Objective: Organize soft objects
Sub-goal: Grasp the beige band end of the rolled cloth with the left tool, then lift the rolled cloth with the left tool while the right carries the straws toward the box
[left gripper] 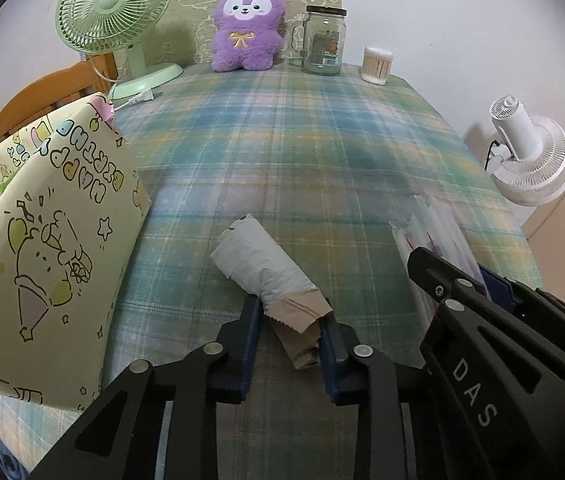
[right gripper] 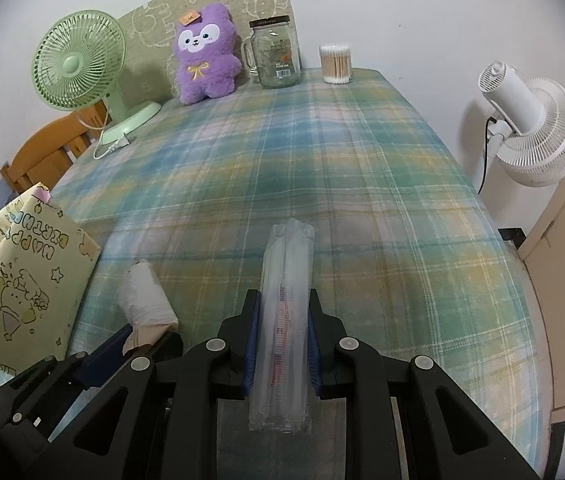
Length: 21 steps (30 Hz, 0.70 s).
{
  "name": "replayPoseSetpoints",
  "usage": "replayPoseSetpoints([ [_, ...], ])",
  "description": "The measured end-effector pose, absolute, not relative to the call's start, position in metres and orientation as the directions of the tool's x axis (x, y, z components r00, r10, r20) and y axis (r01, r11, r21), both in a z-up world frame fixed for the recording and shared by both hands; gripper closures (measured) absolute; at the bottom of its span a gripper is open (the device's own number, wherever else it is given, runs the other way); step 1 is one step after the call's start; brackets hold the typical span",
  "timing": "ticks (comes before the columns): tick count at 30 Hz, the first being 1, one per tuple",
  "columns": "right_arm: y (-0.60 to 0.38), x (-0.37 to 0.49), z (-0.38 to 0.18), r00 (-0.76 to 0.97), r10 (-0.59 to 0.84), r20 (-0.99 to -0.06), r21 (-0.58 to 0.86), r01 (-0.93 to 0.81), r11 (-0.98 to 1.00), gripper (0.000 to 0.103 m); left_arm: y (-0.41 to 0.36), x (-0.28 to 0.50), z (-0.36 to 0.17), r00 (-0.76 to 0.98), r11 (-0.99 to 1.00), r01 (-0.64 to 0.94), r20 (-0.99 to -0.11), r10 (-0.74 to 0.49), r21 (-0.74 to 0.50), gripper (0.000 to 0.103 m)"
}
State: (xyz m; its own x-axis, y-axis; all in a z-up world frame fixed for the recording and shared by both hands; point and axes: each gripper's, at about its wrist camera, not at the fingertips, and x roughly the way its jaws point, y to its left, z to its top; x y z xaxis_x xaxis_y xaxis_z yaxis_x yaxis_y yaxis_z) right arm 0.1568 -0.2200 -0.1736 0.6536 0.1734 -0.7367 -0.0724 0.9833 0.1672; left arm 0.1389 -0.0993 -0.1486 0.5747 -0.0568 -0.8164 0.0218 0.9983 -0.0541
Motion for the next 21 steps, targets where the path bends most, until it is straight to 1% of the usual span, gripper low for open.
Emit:
replayPoseSetpoints([
  [9,-0.224,0.143,-0.165,0.674,0.170,-0.719,0.177,-0.059,0.982,0.079,-0.104,0.126,-0.137,0.613,0.997,0.065,-0.788,-0.064,-0.030,0.082],
  [21,-0.227,0.124,-0.144,0.708,0.164,-0.686,0.186,-0.047,0.981,0.079,-0.106,0.112,-0.113,0.657,0.995,0.095,-0.751,-0.070,-0.010,0.083],
])
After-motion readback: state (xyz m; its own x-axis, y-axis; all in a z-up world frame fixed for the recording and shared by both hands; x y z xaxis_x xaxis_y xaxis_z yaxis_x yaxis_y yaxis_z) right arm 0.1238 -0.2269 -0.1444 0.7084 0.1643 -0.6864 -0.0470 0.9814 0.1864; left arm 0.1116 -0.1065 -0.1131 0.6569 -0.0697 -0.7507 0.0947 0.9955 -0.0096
